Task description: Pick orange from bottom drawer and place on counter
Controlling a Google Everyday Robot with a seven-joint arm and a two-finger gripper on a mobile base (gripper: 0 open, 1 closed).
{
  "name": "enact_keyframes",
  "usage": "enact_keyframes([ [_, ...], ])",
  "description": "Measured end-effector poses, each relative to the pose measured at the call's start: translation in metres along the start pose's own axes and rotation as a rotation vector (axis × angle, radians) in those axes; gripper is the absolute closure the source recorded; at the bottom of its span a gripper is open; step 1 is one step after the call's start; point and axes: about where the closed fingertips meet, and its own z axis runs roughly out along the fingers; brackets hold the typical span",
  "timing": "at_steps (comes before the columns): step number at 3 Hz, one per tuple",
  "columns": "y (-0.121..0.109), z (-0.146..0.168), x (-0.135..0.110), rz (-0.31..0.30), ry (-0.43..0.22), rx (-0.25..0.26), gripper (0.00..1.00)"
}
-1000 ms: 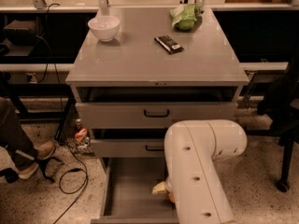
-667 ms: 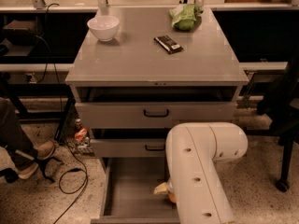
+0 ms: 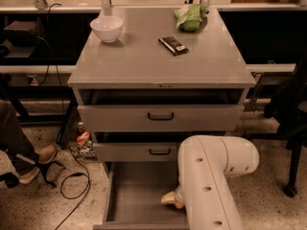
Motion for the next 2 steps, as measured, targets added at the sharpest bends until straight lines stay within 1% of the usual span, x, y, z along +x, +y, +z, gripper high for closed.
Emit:
enact_keyframes([
  [1,0.0002,0.0073,-0.0065,-0.013,-0.006,-0.012,0.26],
  [2,0.0051,0.0060,-0.0137,-0.031,-0.019,-0.018,0.50],
])
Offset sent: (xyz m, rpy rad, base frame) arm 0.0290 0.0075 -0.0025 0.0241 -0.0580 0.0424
